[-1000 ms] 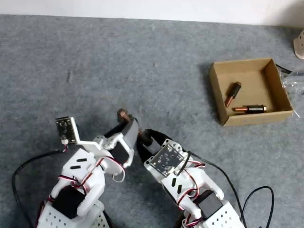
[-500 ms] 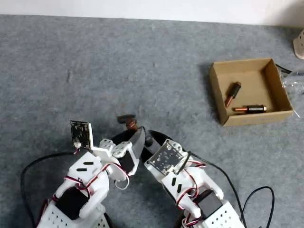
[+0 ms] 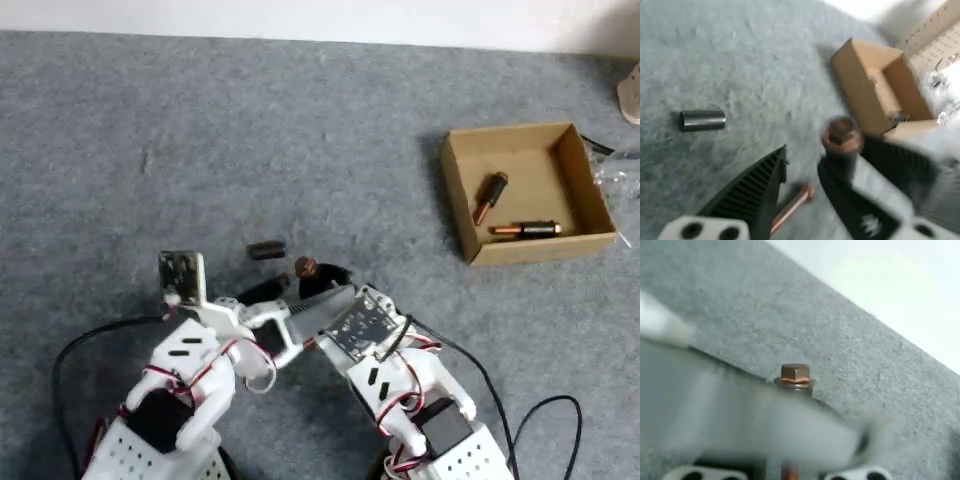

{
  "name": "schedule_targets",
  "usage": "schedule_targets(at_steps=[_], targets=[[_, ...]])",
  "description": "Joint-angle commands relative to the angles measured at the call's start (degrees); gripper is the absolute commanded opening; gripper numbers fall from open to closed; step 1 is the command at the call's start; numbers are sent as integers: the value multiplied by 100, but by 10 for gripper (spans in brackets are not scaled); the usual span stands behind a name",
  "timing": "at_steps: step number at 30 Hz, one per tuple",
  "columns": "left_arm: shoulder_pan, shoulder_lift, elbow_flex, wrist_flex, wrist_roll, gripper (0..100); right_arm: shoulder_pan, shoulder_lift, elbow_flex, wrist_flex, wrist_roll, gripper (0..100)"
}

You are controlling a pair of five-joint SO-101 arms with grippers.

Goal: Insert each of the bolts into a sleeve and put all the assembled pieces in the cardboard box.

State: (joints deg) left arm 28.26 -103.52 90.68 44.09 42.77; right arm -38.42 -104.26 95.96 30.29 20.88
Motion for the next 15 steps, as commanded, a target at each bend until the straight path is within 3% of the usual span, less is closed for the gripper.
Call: schedule_targets(at_steps=[1, 5, 9, 12, 15], targets=[[-1525, -75, -110, -809, 554, 557, 57, -84, 514, -259, 44, 5], [-2510, -75, 57, -1451, 862, 488, 286, -92, 514, -259, 44, 5], [-2853, -75, 321, -1934, 844, 379, 549, -101, 514, -259, 44, 5], [-2853, -75, 488, -2145, 774, 252, 769, -101, 514, -268, 44, 5], [-2853, -75, 523, -2224, 193, 61, 1042, -101, 514, -268, 44, 5]])
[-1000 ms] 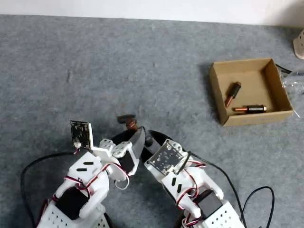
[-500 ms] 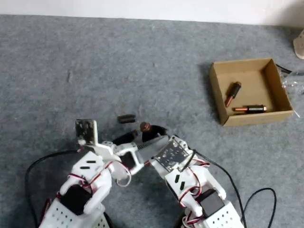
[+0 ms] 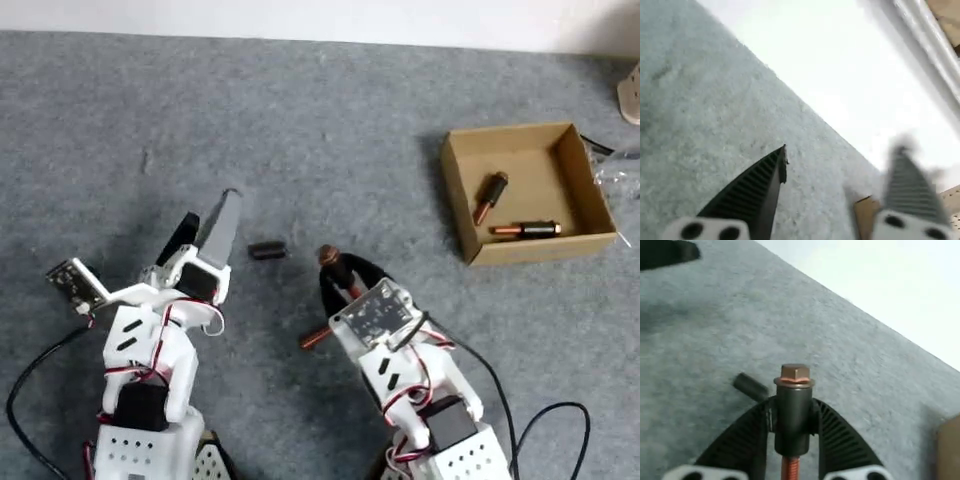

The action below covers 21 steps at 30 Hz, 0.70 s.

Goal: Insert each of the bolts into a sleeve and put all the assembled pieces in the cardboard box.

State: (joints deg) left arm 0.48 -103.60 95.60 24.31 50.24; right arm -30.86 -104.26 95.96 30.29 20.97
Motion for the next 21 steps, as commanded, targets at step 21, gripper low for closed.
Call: schedule_targets(at_steps=[21], targets=[[-48, -66, -549, 2013, -4993, 7, 1859, -75, 514, -224, -598, 5]])
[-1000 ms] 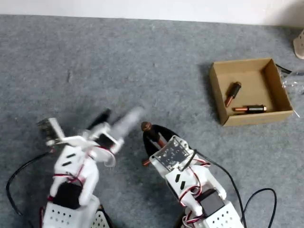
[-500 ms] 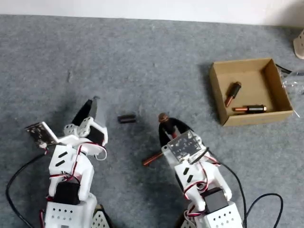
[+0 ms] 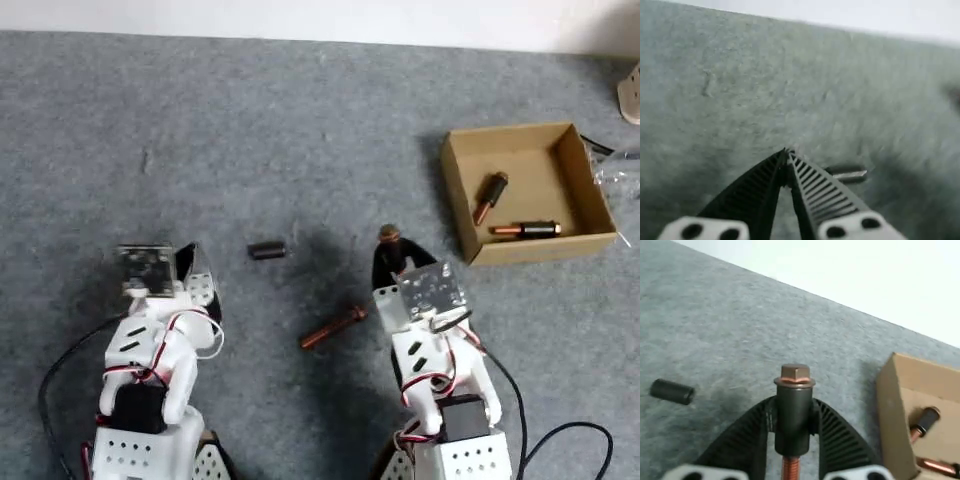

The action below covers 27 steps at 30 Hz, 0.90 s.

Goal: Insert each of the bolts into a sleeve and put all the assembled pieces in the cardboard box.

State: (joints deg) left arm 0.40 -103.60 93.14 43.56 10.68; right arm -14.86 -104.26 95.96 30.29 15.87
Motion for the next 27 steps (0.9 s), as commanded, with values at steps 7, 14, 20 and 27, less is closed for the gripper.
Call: schedule_targets(at_steps=[7, 14, 20, 27], targets=[[-48, -57, 31, -97, -1468, 6, 382, -75, 514, -22, -62, 5], [-31, -57, 242, -149, -2171, 6, 857, -66, 444, -48, -79, 5], [-13, -57, 259, -167, -2171, 6, 945, 760, -251, -119, -53, 5], [-13, -57, 286, -176, -2171, 6, 1165, 4303, -2695, -743, -404, 5]])
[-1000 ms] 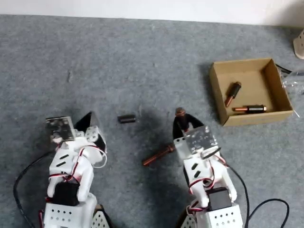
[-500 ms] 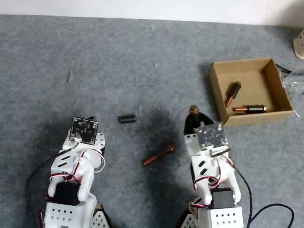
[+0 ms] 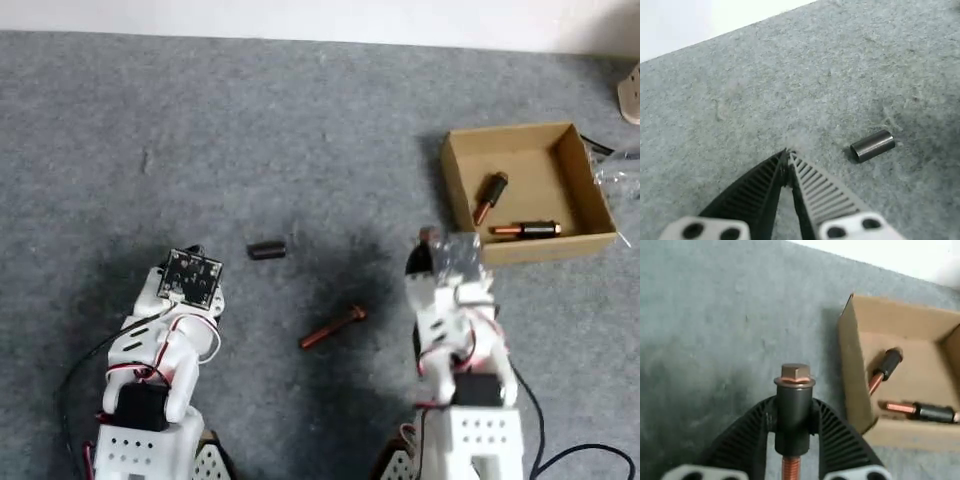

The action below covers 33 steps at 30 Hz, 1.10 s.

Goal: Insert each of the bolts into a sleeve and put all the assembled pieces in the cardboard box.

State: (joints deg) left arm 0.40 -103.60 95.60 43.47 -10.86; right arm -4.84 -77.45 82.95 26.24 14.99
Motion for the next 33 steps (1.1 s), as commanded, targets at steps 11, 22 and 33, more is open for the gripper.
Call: schedule_targets(at_steps=[11, 22, 33], targets=[[-13, -57, 57, -176, -18, 7, 1130, 6378, -5253, -338, -3437, 5], [-4, -57, 57, -185, -18, 7, 2088, 8611, -6580, -356, -5600, 5], [-4, -57, 48, -185, -18, 7, 2571, 10105, -7846, -321, -5591, 5]])
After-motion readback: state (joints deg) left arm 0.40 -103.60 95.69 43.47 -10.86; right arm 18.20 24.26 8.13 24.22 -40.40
